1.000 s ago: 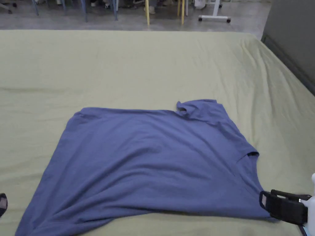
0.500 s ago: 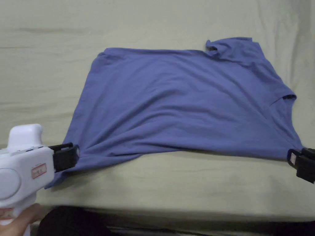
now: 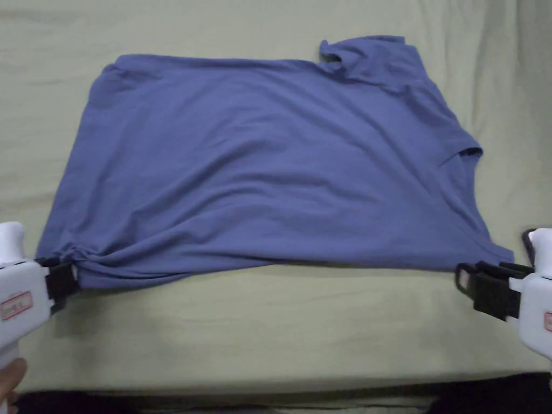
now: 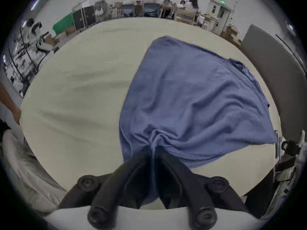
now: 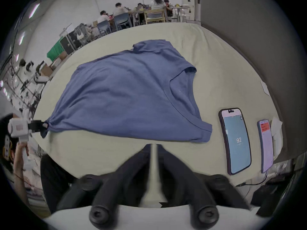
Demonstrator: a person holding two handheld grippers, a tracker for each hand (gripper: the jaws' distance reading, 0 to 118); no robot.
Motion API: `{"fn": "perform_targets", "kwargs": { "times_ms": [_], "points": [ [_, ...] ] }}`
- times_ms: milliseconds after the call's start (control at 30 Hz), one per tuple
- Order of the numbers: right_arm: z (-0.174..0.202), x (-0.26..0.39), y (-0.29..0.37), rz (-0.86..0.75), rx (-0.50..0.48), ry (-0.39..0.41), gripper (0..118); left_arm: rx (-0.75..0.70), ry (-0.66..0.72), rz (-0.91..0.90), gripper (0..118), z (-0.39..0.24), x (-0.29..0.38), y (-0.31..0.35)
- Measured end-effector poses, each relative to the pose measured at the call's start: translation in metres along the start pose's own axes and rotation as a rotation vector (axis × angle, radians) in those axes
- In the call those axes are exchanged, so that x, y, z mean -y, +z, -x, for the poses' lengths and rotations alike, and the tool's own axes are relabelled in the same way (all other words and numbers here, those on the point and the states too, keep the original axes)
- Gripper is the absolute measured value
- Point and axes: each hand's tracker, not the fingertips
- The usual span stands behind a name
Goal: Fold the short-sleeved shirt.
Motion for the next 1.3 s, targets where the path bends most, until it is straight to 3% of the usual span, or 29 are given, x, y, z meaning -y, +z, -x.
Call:
{"fn": "perform_targets", "kwargs": {
  "times_ms": [33,67,100,167,233,267,333,367,400,433,467,500,533,600,767,933,1100,1267,1300],
  "points": [
    [-0.005,0.002,-0.003,-0.012,-0.01,-0.031,115,0.006,0.003,-0.016,2,-0.002,-0.002,0.005],
    [-0.01,0.003,-0.009,0.001,-0.025,-0.062,118,0.007,0.006,-0.029,2,-0.004,-0.004,0.01],
    [-0.022,0.001,-0.006,-0.09,-0.017,-0.096,118,0.005,0.009,-0.032,2,-0.005,-0.006,0.014],
    [-0.04,-0.006,-0.017,0.007,-0.021,-0.172,118,0.008,0.023,-0.049,2,-0.005,-0.007,0.016],
    [-0.04,-0.008,-0.046,0.024,0.0,-0.167,118,0.024,0.054,-0.057,2,-0.004,-0.006,0.016],
    [-0.035,-0.007,-0.069,0.044,0.032,-0.158,116,0.026,0.064,-0.055,2,-0.005,-0.006,0.013],
    [-0.037,-0.011,-0.097,0.098,0.074,-0.129,75,0.017,0.074,-0.041,2,-0.005,-0.005,0.008],
    [-0.039,-0.013,-0.1,0.113,0.078,-0.113,68,0.009,0.072,-0.034,2,-0.005,-0.004,0.007],
    [-0.036,-0.013,-0.099,0.093,0.157,-0.07,51,0.004,0.072,-0.031,2,-0.005,-0.005,0.003],
    [-0.034,-0.014,-0.091,0.048,0.094,-0.06,30,0.003,0.075,-0.028,2,-0.005,-0.004,0.003],
    [-0.031,-0.016,-0.082,0.019,0.087,-0.043,18,0.005,0.081,-0.03,2,-0.005,-0.004,0.004],
    [-0.028,-0.019,-0.072,-0.014,0.045,-0.058,18,0.011,0.089,-0.035,2,-0.006,-0.005,0.006],
    [-0.026,-0.021,-0.068,-0.026,0.023,-0.071,9,0.014,0.091,-0.04,2,-0.007,-0.007,0.007],
    [-0.02,-0.029,-0.06,-0.033,0.047,-0.014,8,-0.024,0.078,-0.057,2,-0.015,-0.018,0.015],
    [-0.018,-0.076,-0.044,-0.128,-0.046,-0.057,8,0.047,0.086,-0.178,2,-0.02,-0.075,0.029],
    [-0.021,-0.157,-0.066,-0.192,-0.073,-0.057,8,-0.041,-0.042,-0.259,2,-0.028,-0.155,-0.008],
    [-0.021,-0.232,-0.137,-0.127,-0.026,-0.045,9,-0.071,-0.02,-0.164,2,-0.027,-0.215,-0.096],
    [-0.017,-0.242,-0.201,0.002,0.056,0.0,9,-0.12,-0.041,-0.027,2,-0.031,-0.223,-0.168],
    [-0.016,-0.238,-0.207,0.001,0.057,0.008,14,-0.131,-0.045,-0.002,3,-0.031,-0.221,-0.178]
  ]
}}
